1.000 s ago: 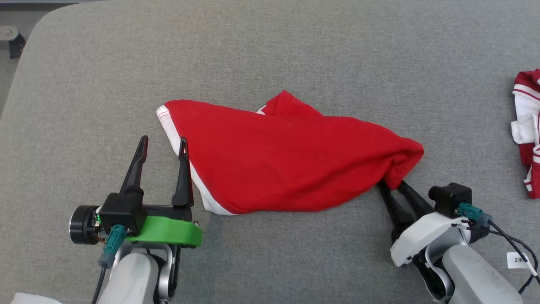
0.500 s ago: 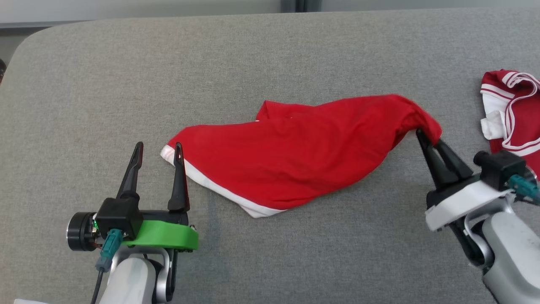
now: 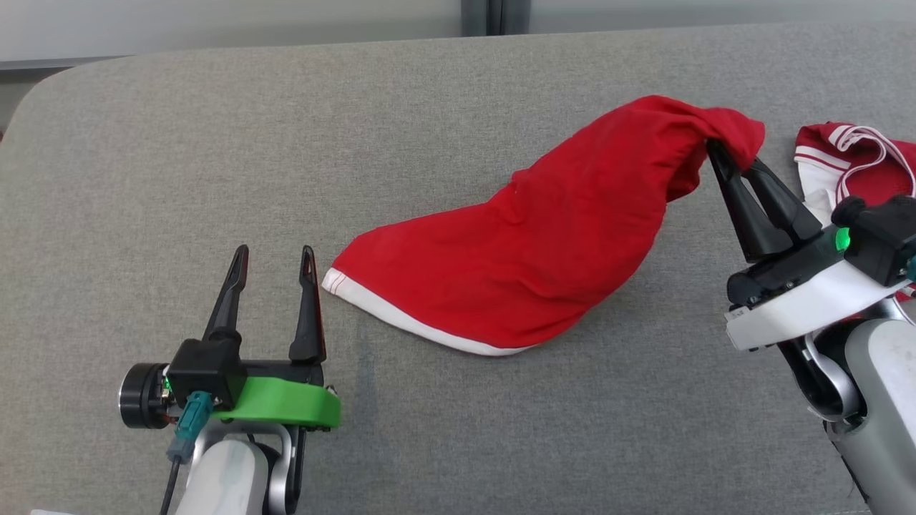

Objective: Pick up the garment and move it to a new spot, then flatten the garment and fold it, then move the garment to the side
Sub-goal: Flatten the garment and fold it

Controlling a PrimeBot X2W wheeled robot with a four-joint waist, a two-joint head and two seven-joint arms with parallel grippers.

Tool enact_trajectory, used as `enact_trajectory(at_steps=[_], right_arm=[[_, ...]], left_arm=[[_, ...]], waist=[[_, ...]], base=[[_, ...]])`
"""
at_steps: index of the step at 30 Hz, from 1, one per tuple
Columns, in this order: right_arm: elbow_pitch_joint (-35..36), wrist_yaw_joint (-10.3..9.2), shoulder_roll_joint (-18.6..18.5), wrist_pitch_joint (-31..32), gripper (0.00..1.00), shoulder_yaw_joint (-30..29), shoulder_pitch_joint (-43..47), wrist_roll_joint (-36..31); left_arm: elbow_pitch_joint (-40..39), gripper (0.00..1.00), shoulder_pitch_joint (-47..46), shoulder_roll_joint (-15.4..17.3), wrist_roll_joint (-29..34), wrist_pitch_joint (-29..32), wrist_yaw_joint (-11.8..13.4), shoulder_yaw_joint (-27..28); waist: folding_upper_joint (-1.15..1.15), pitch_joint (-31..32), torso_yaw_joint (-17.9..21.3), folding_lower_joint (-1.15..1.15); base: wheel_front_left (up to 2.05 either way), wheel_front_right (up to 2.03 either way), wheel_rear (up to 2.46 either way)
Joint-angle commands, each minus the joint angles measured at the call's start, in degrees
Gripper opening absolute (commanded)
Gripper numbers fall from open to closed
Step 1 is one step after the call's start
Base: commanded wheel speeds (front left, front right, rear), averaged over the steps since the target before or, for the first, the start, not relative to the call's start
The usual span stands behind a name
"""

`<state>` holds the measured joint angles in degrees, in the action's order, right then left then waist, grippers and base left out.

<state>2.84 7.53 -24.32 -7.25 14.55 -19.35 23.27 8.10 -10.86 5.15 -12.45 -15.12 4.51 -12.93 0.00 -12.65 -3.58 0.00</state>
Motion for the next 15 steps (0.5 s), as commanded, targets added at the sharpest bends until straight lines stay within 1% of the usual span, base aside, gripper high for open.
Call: enact_trajectory(at_steps=[1,4,7,11,15], right_arm=[[2.0,-0.09,-0.1,1.1,0.00,0.7,-0.6,-0.4],[6.2,-0.09,0.4,4.8,0.00,3.8,-1.3,0.7],[7.4,-0.09,1.3,7.6,0.00,7.8,-2.4,2.1],[4.2,-0.09,2.8,9.0,0.00,12.1,-5.3,4.4],[-1.6,-0.09,3.8,8.3,0.00,14.6,-9.0,6.4]], left_arm=[[0.0,1.00,0.3,-0.1,0.6,0.0,-0.3,0.2],[0.0,1.00,-0.2,-0.4,0.8,0.0,-0.5,0.3],[0.1,1.00,-0.9,-0.7,0.9,0.0,-0.8,0.0],[0.3,1.00,-2.2,-1.3,1.0,0.0,-1.4,-0.9],[0.3,1.00,-3.9,-1.8,0.8,0.0,-1.9,-2.2]], waist=[[0.00,-0.2,-0.2,0.00],[0.00,-0.6,-0.6,0.00],[0.00,-1.4,-1.2,0.00],[0.00,-2.9,-3.0,0.00],[0.00,-5.1,-5.4,0.00]], base=[[0.00,0.00,0.00],[0.00,0.00,0.00],[0.00,0.00,0.00],[0.00,0.00,0.00],[0.00,0.00,0.00]])
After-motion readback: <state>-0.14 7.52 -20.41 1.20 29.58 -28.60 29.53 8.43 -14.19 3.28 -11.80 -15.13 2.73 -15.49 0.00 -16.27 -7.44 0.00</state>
